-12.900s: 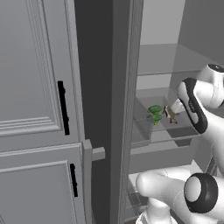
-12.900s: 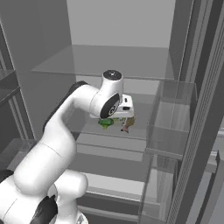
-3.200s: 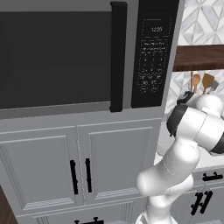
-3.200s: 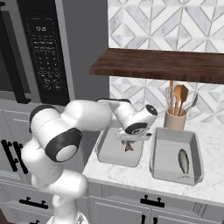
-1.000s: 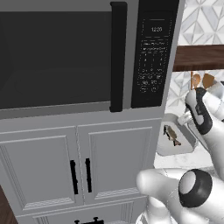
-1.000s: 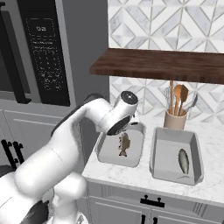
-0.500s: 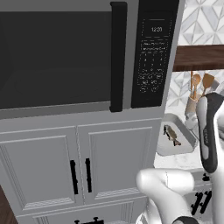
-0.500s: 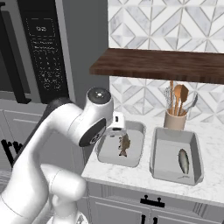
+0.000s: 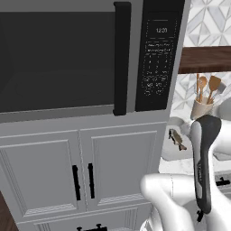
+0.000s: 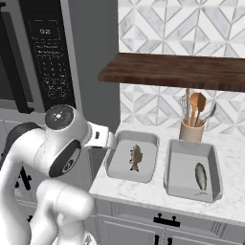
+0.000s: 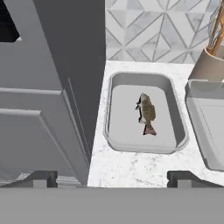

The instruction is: Place one broccoli and one fish in each tupperware on the nearby counter, to pack two identical lunches.

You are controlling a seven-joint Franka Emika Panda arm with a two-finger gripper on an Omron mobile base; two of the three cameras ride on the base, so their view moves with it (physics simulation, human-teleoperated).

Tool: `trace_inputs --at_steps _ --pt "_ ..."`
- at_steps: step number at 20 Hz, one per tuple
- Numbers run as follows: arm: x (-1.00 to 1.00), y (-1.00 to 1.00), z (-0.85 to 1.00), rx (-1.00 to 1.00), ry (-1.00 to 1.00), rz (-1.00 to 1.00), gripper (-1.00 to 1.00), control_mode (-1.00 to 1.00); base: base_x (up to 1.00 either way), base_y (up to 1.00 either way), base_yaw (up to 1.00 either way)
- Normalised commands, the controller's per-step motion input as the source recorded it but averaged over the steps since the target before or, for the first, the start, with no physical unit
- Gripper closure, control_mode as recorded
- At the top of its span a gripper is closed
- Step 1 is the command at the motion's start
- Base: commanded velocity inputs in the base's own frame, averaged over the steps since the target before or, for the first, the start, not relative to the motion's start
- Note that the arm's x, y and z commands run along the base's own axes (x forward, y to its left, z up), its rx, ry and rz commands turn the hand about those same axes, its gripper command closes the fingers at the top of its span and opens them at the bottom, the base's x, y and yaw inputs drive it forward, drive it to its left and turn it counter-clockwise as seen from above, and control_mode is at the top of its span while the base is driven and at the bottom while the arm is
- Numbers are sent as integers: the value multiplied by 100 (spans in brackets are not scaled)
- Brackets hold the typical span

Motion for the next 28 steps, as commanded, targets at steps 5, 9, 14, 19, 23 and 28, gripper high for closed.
trace_inputs --at_steps 5,9,14,19,23,28 --pt "-10 5 5 0 -3 -1 -100 100 -60 47 -6" --pt "0 0 0 0 0 0 -100 100 -24 100 -11" --pt "0 0 0 0 0 0 -100 100 -24 97 -14" --pt "0 0 0 0 0 0 -100 100 -99 34 -50" --pt "0 0 0 0 0 0 -100 100 -94 7 -72" --pt "0 0 0 0 0 0 -100 100 -79 12 -83"
